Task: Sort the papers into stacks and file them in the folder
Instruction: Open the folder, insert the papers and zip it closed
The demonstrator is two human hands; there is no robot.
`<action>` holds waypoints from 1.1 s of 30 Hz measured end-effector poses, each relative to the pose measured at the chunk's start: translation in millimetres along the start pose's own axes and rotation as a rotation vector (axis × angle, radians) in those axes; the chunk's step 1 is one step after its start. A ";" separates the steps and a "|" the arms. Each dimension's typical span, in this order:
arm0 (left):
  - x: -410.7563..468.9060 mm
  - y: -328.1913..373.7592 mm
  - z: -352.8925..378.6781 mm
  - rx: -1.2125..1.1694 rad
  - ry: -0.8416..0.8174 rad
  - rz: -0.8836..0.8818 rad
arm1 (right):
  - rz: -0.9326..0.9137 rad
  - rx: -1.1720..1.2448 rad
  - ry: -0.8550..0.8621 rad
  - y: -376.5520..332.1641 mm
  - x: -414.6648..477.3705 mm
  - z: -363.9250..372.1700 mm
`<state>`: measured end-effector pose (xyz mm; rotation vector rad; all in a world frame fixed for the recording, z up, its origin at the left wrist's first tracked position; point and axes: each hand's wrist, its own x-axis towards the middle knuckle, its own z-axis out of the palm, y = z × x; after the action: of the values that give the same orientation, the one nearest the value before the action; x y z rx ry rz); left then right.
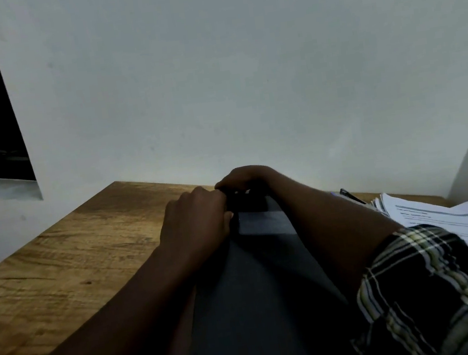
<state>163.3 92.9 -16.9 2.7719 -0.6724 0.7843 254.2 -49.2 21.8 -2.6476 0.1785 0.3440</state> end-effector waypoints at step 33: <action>-1.3 0.7 4.2 0.002 0.033 -0.001 | 0.242 0.073 0.191 127.9 -36.7 -47.1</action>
<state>163.8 91.5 -21.0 2.7547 -0.6641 0.8291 205.5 -181.6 17.6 -2.5878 0.5643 0.1568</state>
